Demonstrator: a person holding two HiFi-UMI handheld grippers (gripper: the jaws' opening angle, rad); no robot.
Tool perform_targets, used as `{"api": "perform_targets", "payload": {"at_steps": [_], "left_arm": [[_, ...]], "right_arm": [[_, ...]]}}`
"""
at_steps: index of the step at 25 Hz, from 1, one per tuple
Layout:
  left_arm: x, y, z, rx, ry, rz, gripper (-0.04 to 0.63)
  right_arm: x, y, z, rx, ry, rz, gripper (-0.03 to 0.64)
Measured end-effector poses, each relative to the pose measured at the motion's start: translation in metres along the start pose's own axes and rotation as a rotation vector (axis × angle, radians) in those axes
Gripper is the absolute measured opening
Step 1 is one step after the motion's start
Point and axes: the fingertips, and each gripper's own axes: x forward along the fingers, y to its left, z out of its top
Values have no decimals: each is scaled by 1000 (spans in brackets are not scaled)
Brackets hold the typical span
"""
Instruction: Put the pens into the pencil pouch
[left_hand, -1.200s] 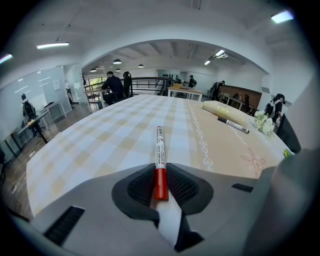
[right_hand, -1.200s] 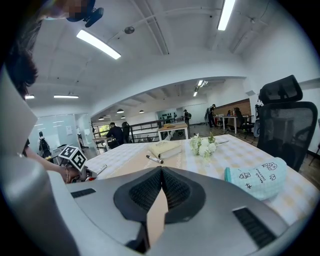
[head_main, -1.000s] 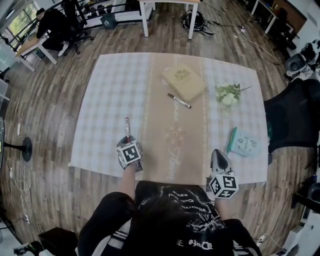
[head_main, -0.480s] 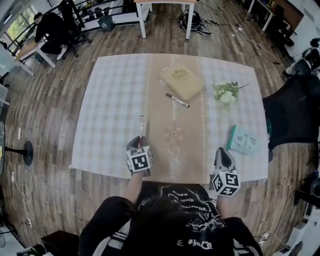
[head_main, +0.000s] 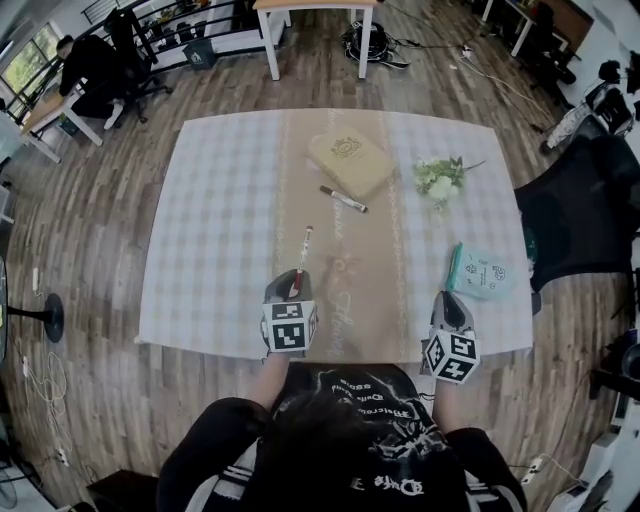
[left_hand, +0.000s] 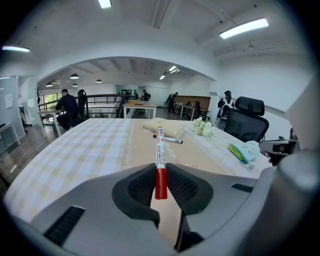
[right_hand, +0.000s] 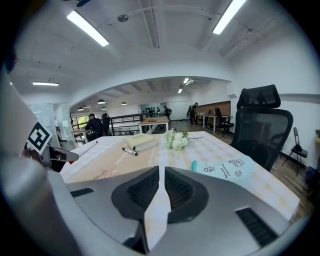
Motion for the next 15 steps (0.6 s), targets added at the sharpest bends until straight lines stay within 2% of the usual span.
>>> {"api": "perform_targets", "payload": {"at_steps": [4, 7, 15], "left_arm": [[-6, -21, 12, 69, -21, -51, 81], [-7, -27, 17, 130, -26, -63, 81], [-13, -38, 16, 155, -16, -75, 81]], "right_arm": [[11, -25, -3, -2, 57, -45, 91], [21, -42, -5, -10, 91, -80, 127], [49, -80, -7, 6, 157, -140, 158]]}}
